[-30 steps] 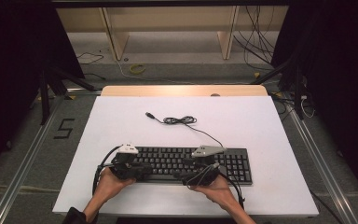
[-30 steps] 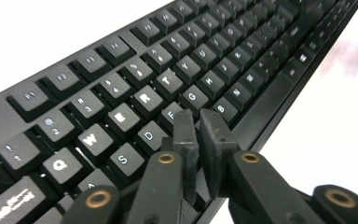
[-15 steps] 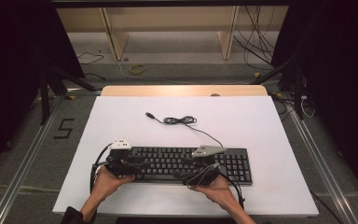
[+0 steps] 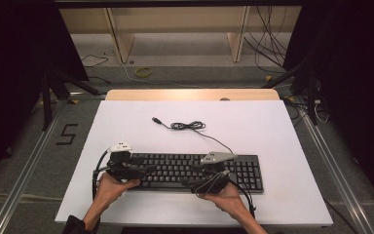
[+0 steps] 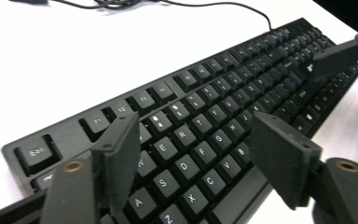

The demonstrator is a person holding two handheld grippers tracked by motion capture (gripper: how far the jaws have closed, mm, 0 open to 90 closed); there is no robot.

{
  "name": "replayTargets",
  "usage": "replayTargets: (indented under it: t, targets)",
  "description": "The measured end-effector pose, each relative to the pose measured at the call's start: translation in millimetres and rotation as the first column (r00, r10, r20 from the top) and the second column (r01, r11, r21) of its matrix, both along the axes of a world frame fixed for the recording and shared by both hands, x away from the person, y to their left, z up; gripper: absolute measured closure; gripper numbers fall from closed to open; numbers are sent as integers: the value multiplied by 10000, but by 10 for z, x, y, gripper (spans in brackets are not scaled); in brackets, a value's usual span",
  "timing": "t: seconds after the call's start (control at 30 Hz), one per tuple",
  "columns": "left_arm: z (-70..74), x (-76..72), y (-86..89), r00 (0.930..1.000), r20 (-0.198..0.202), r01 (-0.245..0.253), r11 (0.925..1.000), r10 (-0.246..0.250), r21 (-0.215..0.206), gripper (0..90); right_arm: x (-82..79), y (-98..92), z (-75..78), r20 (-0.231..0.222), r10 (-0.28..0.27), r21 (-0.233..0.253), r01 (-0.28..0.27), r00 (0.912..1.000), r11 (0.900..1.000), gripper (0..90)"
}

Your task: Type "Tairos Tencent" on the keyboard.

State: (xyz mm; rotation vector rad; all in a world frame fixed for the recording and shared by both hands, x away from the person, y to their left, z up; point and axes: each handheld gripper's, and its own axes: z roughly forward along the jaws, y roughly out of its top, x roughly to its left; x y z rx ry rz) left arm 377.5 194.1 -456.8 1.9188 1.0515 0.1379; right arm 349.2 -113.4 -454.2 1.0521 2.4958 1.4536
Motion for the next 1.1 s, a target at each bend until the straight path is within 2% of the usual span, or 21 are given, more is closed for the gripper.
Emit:
replayTargets:
  t: [0.43,0.77,1.0,1.1]
  targets:
    - [13,38,30,9991,-20,-432,9991,432,-34,306,0,0,-1,20,-3,-25,3,10000,10000,327]
    - [-10,70,15,9989,-102,-457,9989,458,116,308,2,1,-7,28,8,-42,-8,10000,10000,325]
    - [-37,91,11,9992,-125,-375,9988,379,305,356,2,0,-5,35,-1,-33,1,10000,10000,325]
    - [-51,95,10,9993,-189,-331,9991,336,261,388,3,-2,-5,41,-18,-11,18,10000,10000,325]
